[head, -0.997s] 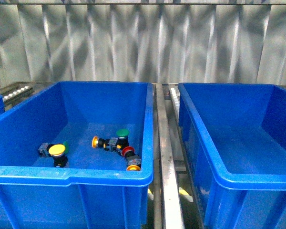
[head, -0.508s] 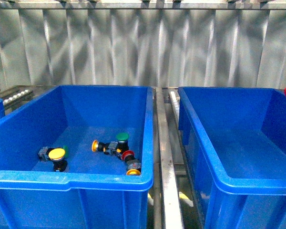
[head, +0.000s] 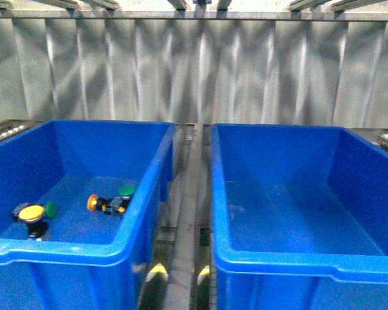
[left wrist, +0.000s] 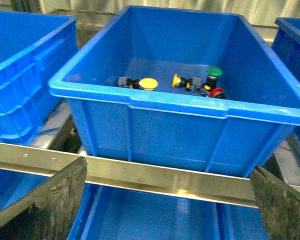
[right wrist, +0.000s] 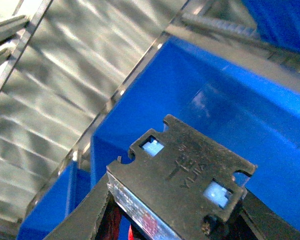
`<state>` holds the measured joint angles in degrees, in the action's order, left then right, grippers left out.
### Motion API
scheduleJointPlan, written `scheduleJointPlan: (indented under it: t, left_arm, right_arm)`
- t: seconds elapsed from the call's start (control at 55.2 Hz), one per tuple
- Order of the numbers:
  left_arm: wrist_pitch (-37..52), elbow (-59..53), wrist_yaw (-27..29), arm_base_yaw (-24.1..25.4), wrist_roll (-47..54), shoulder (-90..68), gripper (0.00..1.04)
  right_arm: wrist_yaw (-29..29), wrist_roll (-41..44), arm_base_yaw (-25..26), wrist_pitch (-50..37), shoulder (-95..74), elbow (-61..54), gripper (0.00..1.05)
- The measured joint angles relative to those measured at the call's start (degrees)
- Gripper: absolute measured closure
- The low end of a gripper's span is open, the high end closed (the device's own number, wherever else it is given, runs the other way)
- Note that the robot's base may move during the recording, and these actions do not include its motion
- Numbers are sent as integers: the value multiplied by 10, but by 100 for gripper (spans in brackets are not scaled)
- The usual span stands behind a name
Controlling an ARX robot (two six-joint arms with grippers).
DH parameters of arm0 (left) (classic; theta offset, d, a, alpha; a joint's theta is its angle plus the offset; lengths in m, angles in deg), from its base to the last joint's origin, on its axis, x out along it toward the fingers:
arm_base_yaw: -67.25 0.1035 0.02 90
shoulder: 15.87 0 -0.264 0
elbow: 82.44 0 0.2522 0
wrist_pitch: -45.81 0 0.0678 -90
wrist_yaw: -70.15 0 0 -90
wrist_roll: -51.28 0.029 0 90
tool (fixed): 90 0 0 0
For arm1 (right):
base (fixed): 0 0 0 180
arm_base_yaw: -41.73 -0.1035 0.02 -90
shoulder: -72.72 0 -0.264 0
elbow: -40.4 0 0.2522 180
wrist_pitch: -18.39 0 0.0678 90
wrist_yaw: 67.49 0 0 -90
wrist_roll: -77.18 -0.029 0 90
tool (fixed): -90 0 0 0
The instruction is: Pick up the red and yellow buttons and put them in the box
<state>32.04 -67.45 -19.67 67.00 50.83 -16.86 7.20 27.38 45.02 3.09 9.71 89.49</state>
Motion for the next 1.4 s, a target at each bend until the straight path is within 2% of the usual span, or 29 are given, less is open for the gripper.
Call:
scheduleJointPlan:
  t: [0.363, 0.471, 0.58, 0.725, 0.888, 1.396]
  left_arm:
    - [0, 0, 0, 0, 0, 0, 8]
    - [0, 0, -5, 1, 0, 0, 8]
    - [0, 0, -2, 1, 1, 0, 8]
    - [0, 0, -2, 1, 1, 0, 8]
    - [0, 0, -2, 1, 1, 0, 8]
    - [0, 0, -2, 1, 1, 0, 8]
  right_arm:
    - [42, 10, 82, -16, -15, 5, 64]
    - [73, 41, 108, -16, -65, 50, 64]
    - [77, 73, 135, -7, -127, 116, 64]
    - [104, 137, 135, 32, -219, 225, 64]
    - [98, 209, 134, 102, -340, 328, 64]
    - [73, 353, 150, 289, -600, 570, 64]
